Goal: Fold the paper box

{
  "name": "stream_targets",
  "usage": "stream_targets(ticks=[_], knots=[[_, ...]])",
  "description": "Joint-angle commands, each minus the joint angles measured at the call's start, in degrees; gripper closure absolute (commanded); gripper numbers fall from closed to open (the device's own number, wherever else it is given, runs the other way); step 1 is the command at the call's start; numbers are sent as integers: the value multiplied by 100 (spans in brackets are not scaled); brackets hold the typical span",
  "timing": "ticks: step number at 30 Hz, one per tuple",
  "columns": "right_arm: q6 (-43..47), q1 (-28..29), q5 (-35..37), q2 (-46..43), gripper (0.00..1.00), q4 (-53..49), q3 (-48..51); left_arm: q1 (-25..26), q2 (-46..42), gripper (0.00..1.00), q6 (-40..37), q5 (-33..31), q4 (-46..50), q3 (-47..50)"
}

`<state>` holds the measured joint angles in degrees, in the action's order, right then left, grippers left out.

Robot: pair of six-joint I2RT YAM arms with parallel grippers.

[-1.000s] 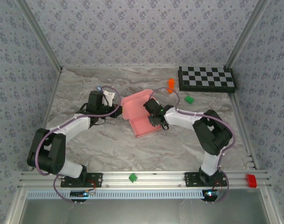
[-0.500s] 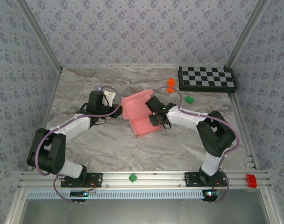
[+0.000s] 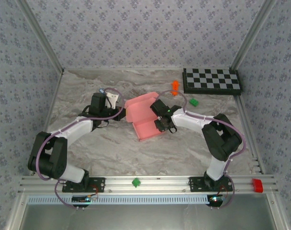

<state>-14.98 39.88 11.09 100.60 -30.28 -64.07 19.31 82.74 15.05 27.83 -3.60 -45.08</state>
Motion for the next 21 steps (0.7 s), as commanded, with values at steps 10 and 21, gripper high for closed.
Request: stream_targets(ticks=[10, 21], knots=[[138, 11, 157, 225, 78, -362, -209, 29, 48, 100, -72, 135, 17, -220], [211, 59, 329, 337, 86, -547, -316, 38, 92, 100, -81, 144, 17, -263]])
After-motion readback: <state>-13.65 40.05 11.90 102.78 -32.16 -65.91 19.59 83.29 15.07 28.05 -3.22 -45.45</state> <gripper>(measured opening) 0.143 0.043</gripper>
